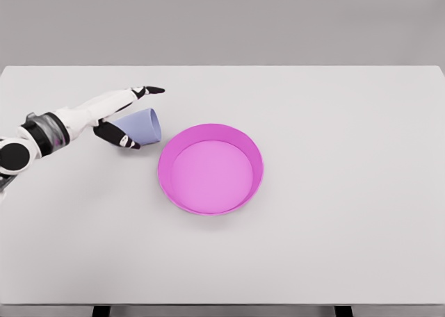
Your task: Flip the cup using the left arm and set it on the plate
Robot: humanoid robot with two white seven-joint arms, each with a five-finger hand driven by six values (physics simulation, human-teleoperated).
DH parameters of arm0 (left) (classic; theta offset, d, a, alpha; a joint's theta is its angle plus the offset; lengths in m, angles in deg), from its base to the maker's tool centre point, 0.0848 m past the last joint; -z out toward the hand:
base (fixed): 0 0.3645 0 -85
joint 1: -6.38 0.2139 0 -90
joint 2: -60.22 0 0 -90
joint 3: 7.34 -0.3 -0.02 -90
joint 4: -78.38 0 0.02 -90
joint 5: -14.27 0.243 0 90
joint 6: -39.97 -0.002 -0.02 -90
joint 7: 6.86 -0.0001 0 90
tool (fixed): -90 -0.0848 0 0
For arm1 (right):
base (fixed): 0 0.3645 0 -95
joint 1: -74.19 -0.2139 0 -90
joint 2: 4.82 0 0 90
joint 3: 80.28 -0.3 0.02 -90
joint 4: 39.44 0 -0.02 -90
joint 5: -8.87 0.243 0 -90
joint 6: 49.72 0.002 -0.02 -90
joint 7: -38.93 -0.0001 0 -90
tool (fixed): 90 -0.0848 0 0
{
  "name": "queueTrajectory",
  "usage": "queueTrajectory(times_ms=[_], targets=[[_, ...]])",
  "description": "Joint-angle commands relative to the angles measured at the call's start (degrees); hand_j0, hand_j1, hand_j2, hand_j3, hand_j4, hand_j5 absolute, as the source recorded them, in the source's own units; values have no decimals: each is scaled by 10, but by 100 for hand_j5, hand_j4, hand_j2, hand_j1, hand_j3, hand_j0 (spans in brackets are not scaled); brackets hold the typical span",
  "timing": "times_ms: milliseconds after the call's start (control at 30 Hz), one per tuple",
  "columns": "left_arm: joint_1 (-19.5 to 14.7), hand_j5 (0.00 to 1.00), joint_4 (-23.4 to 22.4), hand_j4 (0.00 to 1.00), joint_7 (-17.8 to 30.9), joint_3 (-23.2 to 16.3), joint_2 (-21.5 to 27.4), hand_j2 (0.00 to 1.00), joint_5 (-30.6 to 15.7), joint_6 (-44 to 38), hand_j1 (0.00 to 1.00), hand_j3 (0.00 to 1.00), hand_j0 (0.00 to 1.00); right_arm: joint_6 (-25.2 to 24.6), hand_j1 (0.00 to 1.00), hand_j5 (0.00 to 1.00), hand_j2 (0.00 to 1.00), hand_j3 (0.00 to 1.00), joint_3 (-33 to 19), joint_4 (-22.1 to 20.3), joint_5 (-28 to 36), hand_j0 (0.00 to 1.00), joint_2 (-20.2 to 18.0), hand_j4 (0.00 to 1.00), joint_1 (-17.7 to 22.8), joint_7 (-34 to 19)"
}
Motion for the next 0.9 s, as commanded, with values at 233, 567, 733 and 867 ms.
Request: queueTrajectory(times_ms=[233,567,733,867], targets=[[0,100,-25,100,2,-7,-5,100,-3,-13,100,100,100,0,100,100,100,100,0,0,0,100,0,100,0,0],[-18,100,-66,100,-1,-32,-35,100,3,-33,100,100,100,0,100,100,100,100,0,0,0,100,0,100,0,0],[-16,80,-65,80,0,-32,-36,80,2,-42,80,80,80,0,100,100,100,100,0,0,0,100,0,100,-1,0],[-17,66,-63,66,1,-32,-36,66,-4,-43,66,66,66,0,100,100,100,100,0,0,0,100,0,100,0,0]])
